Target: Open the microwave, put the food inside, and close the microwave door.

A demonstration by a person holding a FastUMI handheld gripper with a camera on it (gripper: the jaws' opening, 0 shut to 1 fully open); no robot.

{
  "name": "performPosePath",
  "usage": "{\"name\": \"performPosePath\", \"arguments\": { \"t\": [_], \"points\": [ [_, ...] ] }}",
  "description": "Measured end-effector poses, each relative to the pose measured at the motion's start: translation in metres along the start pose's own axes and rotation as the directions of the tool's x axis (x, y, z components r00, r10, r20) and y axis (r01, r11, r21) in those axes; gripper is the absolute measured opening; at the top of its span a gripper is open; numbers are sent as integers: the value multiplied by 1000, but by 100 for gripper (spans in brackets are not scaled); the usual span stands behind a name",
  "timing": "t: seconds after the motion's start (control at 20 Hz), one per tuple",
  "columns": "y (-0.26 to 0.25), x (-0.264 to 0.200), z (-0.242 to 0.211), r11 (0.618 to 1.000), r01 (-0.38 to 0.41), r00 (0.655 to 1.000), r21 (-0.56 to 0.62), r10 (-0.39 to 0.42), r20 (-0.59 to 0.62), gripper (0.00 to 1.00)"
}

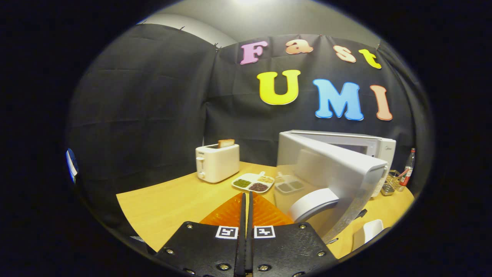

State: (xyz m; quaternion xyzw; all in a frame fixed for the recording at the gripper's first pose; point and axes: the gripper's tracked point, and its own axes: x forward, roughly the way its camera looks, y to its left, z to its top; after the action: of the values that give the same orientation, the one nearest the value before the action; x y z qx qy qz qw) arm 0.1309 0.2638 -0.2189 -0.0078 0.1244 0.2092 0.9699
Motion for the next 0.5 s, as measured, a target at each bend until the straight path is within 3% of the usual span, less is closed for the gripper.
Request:
{"name": "performPosePath", "arguments": {
  "t": [0.2, 0.5],
  "points": [
    [-85, -1, 2, 989, 148, 989, -22, -148, 2, 1],
    [-192, 7, 18, 941, 336, 942, -32, -335, 35, 1]
  ]
}}
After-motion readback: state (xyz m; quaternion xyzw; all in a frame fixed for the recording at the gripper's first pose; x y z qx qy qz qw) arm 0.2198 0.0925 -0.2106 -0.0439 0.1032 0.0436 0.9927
